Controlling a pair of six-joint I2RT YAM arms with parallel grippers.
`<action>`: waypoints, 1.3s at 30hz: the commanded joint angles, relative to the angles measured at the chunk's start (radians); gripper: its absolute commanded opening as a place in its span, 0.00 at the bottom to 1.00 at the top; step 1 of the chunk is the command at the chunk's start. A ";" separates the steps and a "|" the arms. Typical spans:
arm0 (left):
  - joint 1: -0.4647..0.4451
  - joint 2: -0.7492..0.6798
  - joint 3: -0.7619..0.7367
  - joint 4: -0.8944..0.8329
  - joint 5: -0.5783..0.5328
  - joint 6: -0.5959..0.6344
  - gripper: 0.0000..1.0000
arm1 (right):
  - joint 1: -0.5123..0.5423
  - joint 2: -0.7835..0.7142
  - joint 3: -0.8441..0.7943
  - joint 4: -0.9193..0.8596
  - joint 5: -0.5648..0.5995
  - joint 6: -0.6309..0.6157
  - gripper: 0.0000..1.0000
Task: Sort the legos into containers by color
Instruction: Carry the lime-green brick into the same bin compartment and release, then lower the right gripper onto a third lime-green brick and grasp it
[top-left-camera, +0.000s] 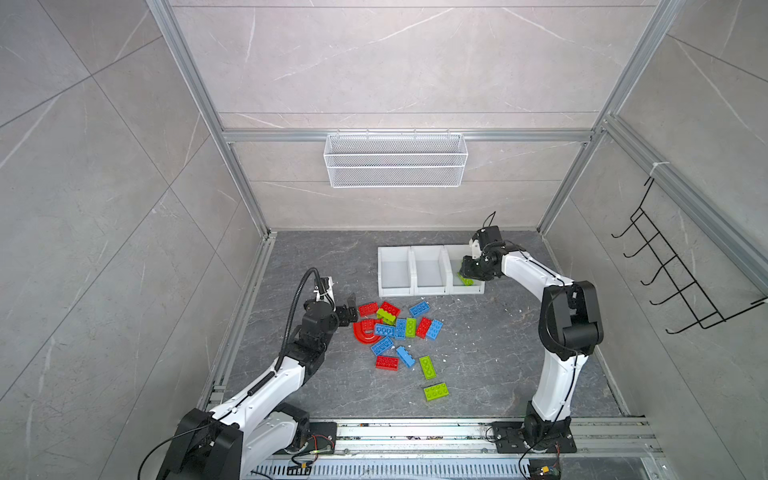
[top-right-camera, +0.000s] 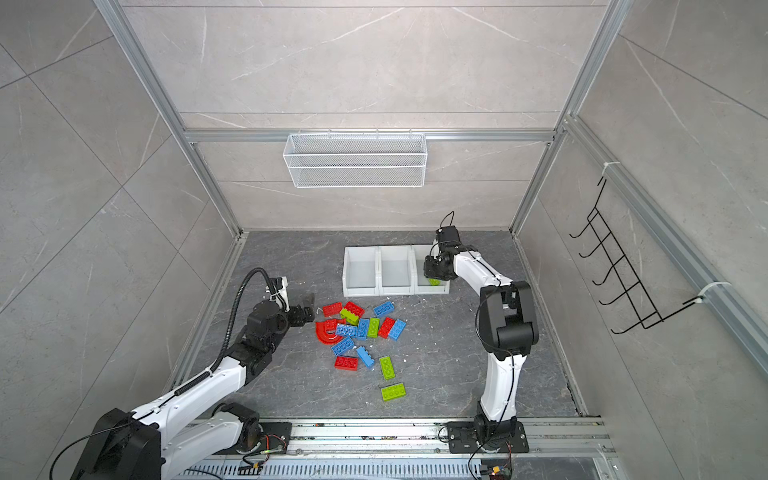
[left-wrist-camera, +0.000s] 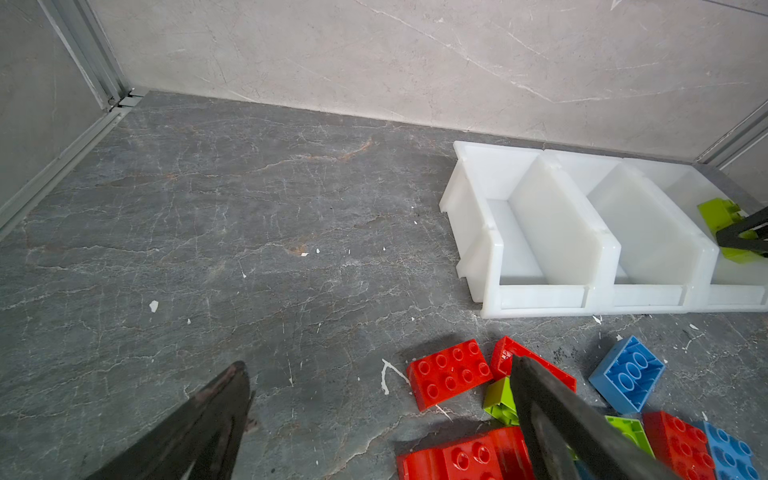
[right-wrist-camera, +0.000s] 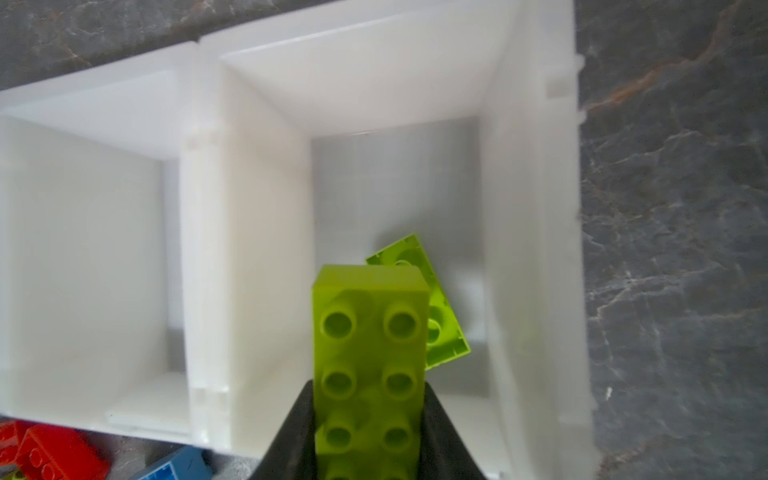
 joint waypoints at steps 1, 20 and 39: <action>0.003 -0.022 0.001 0.051 -0.006 0.014 1.00 | 0.001 0.008 0.025 0.006 -0.012 -0.023 0.38; 0.005 -0.052 -0.012 0.053 -0.015 0.004 1.00 | 0.314 -0.708 -0.460 -0.066 -0.028 0.079 0.64; 0.005 -0.017 -0.009 0.076 0.046 -0.012 1.00 | 0.924 -0.630 -0.721 -0.047 0.279 0.365 0.64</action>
